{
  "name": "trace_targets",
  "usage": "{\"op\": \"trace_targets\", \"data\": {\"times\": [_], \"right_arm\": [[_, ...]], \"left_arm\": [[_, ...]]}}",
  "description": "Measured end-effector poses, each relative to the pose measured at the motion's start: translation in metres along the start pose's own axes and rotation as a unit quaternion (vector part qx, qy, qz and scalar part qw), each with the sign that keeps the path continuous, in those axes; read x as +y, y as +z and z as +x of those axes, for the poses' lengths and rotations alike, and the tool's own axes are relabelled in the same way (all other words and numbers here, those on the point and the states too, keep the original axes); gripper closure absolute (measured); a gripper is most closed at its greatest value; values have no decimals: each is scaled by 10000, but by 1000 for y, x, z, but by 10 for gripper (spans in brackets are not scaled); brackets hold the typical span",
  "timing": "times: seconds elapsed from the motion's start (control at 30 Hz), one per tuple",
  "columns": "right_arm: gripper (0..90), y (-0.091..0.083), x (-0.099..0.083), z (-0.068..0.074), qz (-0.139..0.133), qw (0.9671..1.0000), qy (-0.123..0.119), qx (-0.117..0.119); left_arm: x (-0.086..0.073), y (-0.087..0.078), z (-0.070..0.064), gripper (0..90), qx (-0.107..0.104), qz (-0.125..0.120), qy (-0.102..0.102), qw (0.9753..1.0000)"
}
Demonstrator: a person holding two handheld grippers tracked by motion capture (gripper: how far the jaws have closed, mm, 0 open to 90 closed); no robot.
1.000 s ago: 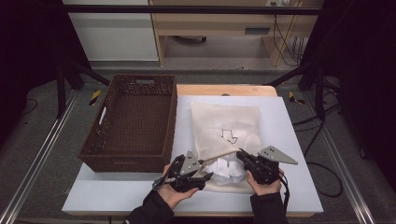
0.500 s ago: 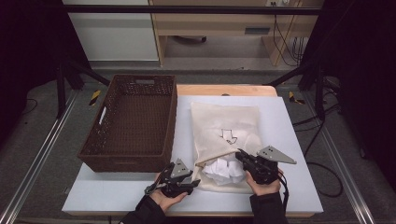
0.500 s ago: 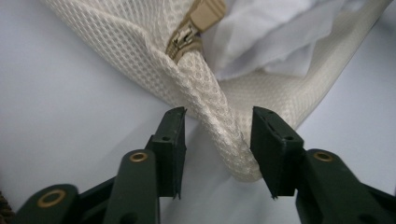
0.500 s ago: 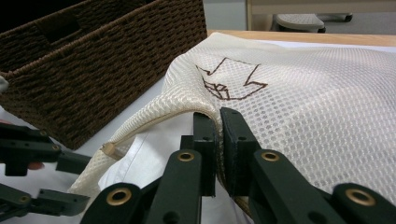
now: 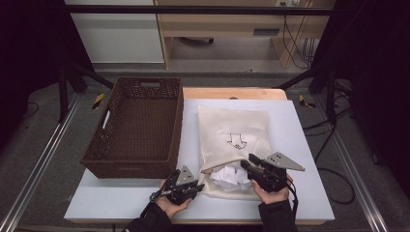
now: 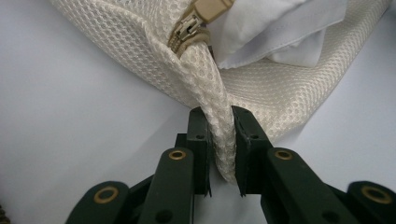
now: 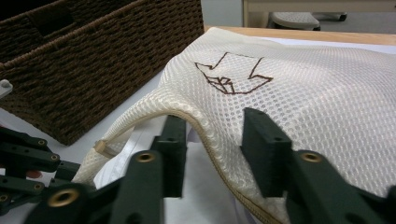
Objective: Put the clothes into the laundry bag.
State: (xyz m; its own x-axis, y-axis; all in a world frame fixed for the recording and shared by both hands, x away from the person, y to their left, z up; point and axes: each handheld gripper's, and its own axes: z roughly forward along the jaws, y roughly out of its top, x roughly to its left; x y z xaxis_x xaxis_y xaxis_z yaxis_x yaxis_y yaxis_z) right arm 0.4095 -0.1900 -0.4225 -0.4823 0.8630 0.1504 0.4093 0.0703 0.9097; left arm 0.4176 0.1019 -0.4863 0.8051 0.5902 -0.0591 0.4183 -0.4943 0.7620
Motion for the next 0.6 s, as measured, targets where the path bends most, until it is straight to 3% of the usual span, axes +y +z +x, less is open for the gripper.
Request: {"op": "trace_targets", "data": {"times": [0.03,0.3,0.6], "right_arm": [[488,-2,1,1,55,10000,-6,-31],[378,-20,8,8,32,10000,-14,-20],[386,-36,4,20,109,9998,-83,115]], "left_arm": [[-1,0,1,784,-18,-38,-38,10000],[-1,1,-2,789,91,-32,50,9999],[0,1,-3,790,103,11,88,9999]]}}
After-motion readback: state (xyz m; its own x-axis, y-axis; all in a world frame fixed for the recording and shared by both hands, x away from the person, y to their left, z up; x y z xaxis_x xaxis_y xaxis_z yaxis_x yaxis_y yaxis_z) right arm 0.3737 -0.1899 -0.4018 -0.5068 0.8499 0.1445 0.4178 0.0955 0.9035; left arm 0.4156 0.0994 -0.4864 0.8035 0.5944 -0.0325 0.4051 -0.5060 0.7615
